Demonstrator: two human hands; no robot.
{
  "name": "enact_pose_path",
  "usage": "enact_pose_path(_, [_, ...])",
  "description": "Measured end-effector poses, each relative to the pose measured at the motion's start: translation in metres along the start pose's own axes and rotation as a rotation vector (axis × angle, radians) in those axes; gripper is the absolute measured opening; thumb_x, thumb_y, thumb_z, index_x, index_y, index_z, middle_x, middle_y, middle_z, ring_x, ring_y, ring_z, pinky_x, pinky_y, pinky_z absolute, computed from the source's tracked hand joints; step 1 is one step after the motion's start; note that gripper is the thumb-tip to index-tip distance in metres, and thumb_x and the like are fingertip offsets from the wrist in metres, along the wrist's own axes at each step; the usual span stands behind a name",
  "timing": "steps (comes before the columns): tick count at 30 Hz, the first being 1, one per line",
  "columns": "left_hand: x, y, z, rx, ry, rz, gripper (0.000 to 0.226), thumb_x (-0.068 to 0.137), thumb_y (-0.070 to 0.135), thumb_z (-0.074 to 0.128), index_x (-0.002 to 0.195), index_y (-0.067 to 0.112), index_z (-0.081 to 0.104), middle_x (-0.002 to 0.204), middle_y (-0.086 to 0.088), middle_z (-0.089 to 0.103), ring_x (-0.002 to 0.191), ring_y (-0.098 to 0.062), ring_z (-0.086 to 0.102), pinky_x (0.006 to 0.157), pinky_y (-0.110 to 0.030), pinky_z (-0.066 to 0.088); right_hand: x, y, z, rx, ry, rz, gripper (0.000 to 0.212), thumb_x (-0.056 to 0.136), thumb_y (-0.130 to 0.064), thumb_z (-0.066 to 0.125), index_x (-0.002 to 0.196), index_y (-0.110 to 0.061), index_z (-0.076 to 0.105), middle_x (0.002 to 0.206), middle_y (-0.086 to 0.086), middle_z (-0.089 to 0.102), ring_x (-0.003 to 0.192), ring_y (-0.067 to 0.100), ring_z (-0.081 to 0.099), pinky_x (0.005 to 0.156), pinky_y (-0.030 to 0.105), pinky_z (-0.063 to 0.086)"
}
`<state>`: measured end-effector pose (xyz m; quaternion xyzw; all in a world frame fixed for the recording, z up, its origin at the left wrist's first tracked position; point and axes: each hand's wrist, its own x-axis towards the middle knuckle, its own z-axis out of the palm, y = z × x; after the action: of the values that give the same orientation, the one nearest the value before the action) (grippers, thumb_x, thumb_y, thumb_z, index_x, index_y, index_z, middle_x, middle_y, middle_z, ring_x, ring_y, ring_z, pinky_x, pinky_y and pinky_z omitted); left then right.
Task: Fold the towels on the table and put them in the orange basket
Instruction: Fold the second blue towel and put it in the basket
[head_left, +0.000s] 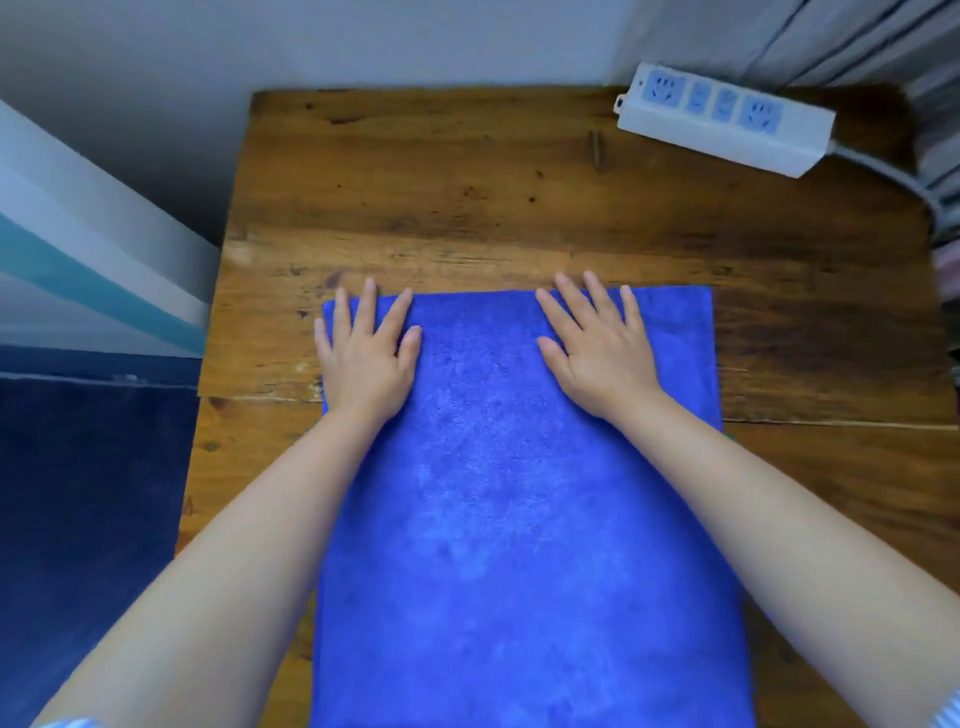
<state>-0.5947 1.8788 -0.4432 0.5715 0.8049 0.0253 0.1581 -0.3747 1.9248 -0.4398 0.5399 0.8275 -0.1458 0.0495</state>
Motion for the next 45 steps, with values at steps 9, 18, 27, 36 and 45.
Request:
enact_pose_path(9, [0.013, -0.014, -0.016, 0.058, -0.116, -0.101, 0.052, 0.096, 0.044, 0.028, 0.145, 0.031, 0.018, 0.157, -0.001, 0.004, 0.144, -0.029, -0.005, 0.114, -0.049, 0.001, -0.003, 0.076, -0.028, 0.012, -0.068, 0.260, 0.052, 0.097, -0.037, 0.022, 0.146, -0.022, 0.012, 0.157, 0.000, 0.001, 0.144, 0.024, -0.005, 0.114, 0.051, -0.004])
enact_pose_path(18, [0.027, 0.010, -0.042, 0.303, -0.119, 0.179, 0.054, 0.081, 0.007, 0.046, 0.134, 0.011, 0.037, 0.129, -0.015, 0.048, 0.119, -0.034, 0.044, 0.096, -0.040, 0.036, 0.008, 0.053, -0.062, -0.048, -0.105, 0.085, 0.059, 0.085, -0.011, 0.044, 0.141, -0.013, 0.026, 0.144, 0.008, 0.034, 0.138, 0.025, 0.021, 0.109, 0.061, -0.007])
enact_pose_path(27, [0.027, 0.009, -0.043, 0.411, -0.106, 0.159, 0.051, 0.081, 0.005, 0.047, 0.130, 0.016, 0.041, 0.120, -0.011, 0.051, 0.116, -0.031, 0.044, 0.094, -0.037, 0.036, 0.014, 0.042, -0.072, -0.100, -0.119, 0.060, 0.039, 0.079, 0.000, 0.048, 0.117, -0.007, 0.047, 0.112, 0.014, 0.049, 0.107, 0.030, 0.045, 0.083, 0.036, 0.039])
enact_pose_path(36, [0.008, 0.001, -0.051, 0.271, -0.007, 0.217, 0.020, 0.081, 0.001, 0.047, 0.099, 0.002, 0.055, 0.108, -0.017, 0.052, 0.102, -0.033, 0.045, 0.075, -0.039, 0.039, -0.002, 0.034, -0.076, -0.149, 0.021, 0.109, 0.016, 0.080, -0.003, 0.049, 0.093, -0.005, 0.059, 0.102, 0.014, 0.055, 0.100, 0.031, 0.049, 0.082, 0.035, 0.037])
enact_pose_path(45, [-0.082, -0.034, -0.069, 0.043, 0.149, 0.447, 0.028, 0.077, -0.007, 0.050, 0.102, -0.002, 0.059, 0.100, -0.023, 0.060, 0.096, -0.038, 0.052, 0.078, -0.046, 0.043, -0.106, 0.018, -0.089, -0.216, 0.294, 0.008, 0.018, 0.075, 0.006, 0.048, 0.087, 0.006, 0.061, 0.088, 0.024, 0.060, 0.086, 0.039, 0.052, 0.071, 0.039, 0.037])
